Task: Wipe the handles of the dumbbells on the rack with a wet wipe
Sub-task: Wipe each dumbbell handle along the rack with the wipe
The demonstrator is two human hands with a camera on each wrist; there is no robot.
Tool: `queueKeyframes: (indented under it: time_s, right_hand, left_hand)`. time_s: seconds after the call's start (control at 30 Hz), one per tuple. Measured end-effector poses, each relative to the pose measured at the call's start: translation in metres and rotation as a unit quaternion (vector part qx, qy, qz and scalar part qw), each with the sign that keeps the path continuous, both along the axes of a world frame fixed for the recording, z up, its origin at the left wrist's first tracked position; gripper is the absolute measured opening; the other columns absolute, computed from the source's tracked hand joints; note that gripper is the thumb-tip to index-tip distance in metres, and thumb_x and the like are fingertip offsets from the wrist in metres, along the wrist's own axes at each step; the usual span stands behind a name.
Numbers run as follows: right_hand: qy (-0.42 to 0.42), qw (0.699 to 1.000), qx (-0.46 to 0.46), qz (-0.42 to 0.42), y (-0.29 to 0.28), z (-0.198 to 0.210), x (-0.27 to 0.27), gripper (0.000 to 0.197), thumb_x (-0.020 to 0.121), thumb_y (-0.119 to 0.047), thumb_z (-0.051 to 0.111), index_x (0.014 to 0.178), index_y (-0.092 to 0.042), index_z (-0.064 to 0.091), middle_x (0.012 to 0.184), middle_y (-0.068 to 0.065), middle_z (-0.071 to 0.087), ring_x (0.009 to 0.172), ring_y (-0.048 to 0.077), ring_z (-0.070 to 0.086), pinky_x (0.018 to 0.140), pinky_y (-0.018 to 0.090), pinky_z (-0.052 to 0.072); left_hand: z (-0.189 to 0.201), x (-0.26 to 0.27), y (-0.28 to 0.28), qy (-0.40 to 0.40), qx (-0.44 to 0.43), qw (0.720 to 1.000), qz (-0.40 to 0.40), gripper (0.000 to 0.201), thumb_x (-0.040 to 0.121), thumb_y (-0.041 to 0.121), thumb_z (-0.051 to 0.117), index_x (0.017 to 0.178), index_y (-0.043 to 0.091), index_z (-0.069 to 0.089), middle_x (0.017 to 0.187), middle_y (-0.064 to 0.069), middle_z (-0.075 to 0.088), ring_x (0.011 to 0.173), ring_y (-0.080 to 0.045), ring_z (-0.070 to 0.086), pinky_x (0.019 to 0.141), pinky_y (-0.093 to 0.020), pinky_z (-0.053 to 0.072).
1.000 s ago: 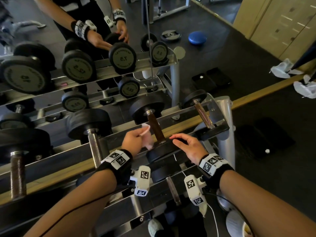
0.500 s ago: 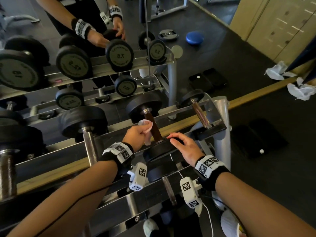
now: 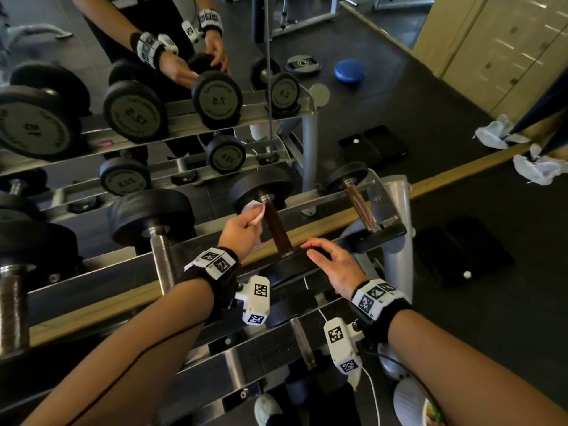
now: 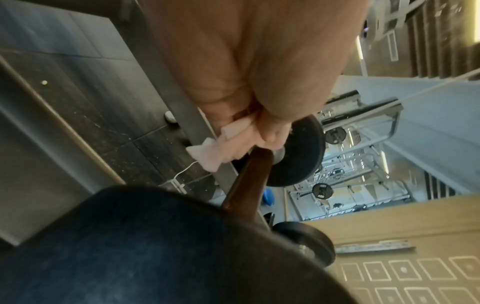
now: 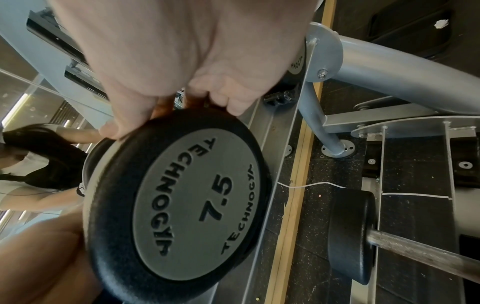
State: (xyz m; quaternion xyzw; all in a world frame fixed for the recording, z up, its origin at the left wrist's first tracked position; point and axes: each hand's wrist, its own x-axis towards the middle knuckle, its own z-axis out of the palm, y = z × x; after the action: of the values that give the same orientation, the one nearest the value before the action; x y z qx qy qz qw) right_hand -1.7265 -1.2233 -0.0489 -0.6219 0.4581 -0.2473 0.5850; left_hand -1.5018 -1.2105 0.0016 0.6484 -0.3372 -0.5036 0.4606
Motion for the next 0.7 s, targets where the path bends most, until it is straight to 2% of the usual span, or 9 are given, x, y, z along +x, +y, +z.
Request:
queueKeyframes:
  time_s: [0.13, 0.2, 0.3, 0.37, 0.43, 0.5, 0.57, 0.63, 0.7]
  right_hand:
    - [0.004, 1.0, 0.001, -0.002, 0.001, 0.001, 0.001, 0.02, 0.097, -0.033, 0.057, 0.115, -0.031, 0.065, 0.126, -0.012, 0.061, 0.119, 0.008, 0.057, 0.108, 0.039, 0.044]
    - [-0.005, 1.0, 0.003, -0.004, 0.001, 0.001, 0.002, 0.019, 0.097, -0.03, 0.057, 0.115, -0.029, 0.065, 0.126, -0.011, 0.061, 0.12, 0.009, 0.056, 0.109, 0.037, 0.042]
    - [-0.008, 1.0, -0.006, -0.001, 0.002, -0.001, 0.001, 0.017, 0.097, -0.03, 0.057, 0.112, -0.032, 0.066, 0.122, -0.014, 0.063, 0.117, 0.005, 0.057, 0.106, 0.031, 0.043]
    - [-0.012, 1.0, -0.012, -0.001, 0.002, 0.0, 0.001, 0.016, 0.097, -0.03, 0.058, 0.11, -0.034, 0.066, 0.116, -0.02, 0.064, 0.114, 0.001, 0.057, 0.101, 0.024, 0.043]
    - [-0.011, 1.0, -0.016, -0.001, 0.001, 0.001, 0.002, 0.014, 0.096, -0.029, 0.059, 0.107, -0.035, 0.066, 0.113, -0.023, 0.065, 0.112, -0.002, 0.058, 0.095, 0.018, 0.042]
    - [-0.005, 1.0, -0.008, 0.0, 0.0, 0.002, 0.002, 0.013, 0.096, -0.031, 0.059, 0.106, -0.036, 0.066, 0.113, -0.022, 0.065, 0.11, 0.0, 0.059, 0.092, 0.017, 0.044]
    - [0.004, 1.0, -0.006, 0.003, 0.0, 0.003, 0.001, 0.013, 0.096, -0.033, 0.058, 0.107, -0.038, 0.065, 0.113, -0.025, 0.063, 0.109, -0.003, 0.059, 0.091, 0.014, 0.044]
    - [0.01, 1.0, -0.011, 0.008, 0.0, 0.004, 0.001, 0.015, 0.096, -0.034, 0.057, 0.109, -0.039, 0.064, 0.114, -0.032, 0.06, 0.107, -0.012, 0.055, 0.086, 0.002, 0.04]
    - [0.012, 1.0, -0.01, 0.01, 0.002, 0.004, 0.0, 0.017, 0.097, -0.035, 0.057, 0.112, -0.038, 0.064, 0.119, -0.031, 0.057, 0.108, -0.017, 0.052, 0.083, -0.002, 0.037]
  left_hand:
    - [-0.012, -0.011, 0.004, -0.129, 0.009, 0.99, -0.063, 0.034, 0.102, 0.019, 0.051, 0.136, 0.024, 0.059, 0.128, 0.001, 0.06, 0.117, -0.012, 0.055, 0.101, -0.014, 0.038]
    - [-0.015, -0.012, 0.013, -0.117, 0.024, 0.99, -0.08, 0.032, 0.102, 0.017, 0.052, 0.131, 0.027, 0.064, 0.133, 0.0, 0.06, 0.119, -0.015, 0.056, 0.101, -0.014, 0.041]
    - [-0.014, -0.014, 0.028, -0.144, 0.062, 0.979, -0.132, 0.031, 0.102, 0.019, 0.053, 0.123, 0.035, 0.069, 0.126, 0.001, 0.065, 0.114, -0.019, 0.06, 0.108, -0.035, 0.043]
    - [-0.01, -0.017, 0.035, -0.197, 0.074, 0.961, -0.181, 0.032, 0.101, 0.017, 0.052, 0.121, 0.036, 0.07, 0.124, 0.007, 0.065, 0.114, -0.013, 0.058, 0.108, -0.03, 0.041]
    - [-0.004, -0.015, 0.034, -0.14, 0.077, 0.969, -0.186, 0.03, 0.099, 0.01, 0.054, 0.119, 0.024, 0.072, 0.118, 0.003, 0.068, 0.109, -0.015, 0.061, 0.103, -0.029, 0.045]
    - [0.001, -0.01, 0.029, 0.042, 0.086, 0.987, -0.129, 0.022, 0.097, 0.002, 0.056, 0.112, 0.005, 0.071, 0.102, -0.01, 0.071, 0.09, -0.022, 0.067, 0.084, -0.029, 0.056]
    - [0.002, 0.002, 0.025, 0.145, 0.076, 0.987, -0.005, 0.022, 0.099, 0.002, 0.051, 0.1, 0.004, 0.073, 0.091, -0.014, 0.068, 0.07, -0.022, 0.067, 0.061, -0.026, 0.057]
    - [-0.007, 0.012, 0.023, 0.13, 0.061, 0.983, 0.118, 0.024, 0.1, 0.004, 0.048, 0.105, 0.007, 0.071, 0.096, -0.019, 0.066, 0.079, -0.031, 0.067, 0.07, -0.034, 0.06]
    - [-0.014, 0.013, 0.024, 0.049, 0.057, 0.985, 0.152, 0.028, 0.1, 0.012, 0.054, 0.127, 0.012, 0.061, 0.095, -0.017, 0.066, 0.087, -0.033, 0.064, 0.087, -0.045, 0.055]
